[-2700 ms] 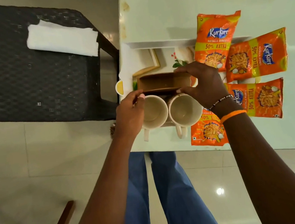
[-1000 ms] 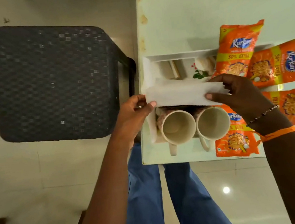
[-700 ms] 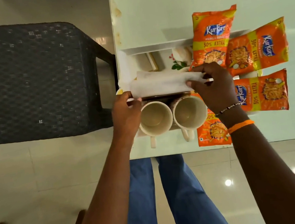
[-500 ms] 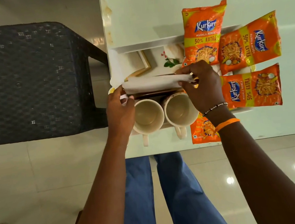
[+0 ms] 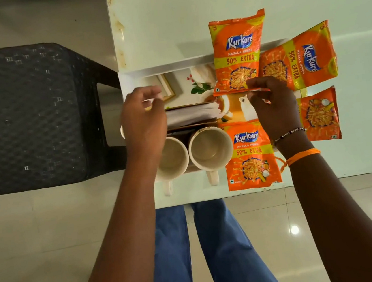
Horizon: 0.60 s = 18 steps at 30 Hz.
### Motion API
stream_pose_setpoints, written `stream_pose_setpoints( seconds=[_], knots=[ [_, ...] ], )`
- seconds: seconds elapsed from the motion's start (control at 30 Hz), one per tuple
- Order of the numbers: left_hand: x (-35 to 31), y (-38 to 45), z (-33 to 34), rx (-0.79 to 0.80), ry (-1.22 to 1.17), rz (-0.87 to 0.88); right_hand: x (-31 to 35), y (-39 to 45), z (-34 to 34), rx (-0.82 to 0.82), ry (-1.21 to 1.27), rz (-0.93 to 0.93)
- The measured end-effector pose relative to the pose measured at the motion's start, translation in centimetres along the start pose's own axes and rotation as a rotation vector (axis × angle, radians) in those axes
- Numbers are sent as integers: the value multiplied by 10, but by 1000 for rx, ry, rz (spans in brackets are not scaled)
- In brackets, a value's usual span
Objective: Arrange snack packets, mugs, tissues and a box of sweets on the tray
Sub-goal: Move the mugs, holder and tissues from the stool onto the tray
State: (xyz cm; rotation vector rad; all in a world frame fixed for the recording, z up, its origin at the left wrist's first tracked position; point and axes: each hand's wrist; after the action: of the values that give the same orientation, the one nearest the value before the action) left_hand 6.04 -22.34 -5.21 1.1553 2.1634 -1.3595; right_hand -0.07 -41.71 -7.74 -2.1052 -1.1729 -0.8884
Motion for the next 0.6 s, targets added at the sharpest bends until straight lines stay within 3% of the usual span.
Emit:
stream_pose_setpoints(
  seconds=[0.07,0.17,0.27,0.37,0.6],
  knots=[
    [-17,1,18,89,31,45,-7,11,-3,-7,22,89],
    [-37,9,47,251,172,107,-19,26,0,121,-5,227],
    [-45,17,72,416,296,35,-25,34,8,202,-39,283],
    [-49,17,92,533,376,7,-26,40,12,156,-22,307],
    [-50,9,108,482,390,85,-33,38,-5,88,-47,198]
  ],
)
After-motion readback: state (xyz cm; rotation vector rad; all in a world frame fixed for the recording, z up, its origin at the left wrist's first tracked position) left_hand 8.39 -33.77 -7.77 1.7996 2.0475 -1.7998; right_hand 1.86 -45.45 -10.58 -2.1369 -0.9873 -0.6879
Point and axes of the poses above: each hand's wrist, its own y-axis towards the middle knuckle, its own z-axis out of the palm, x = y × z, and after that the axes turned 12 degrees about -z, right-handed
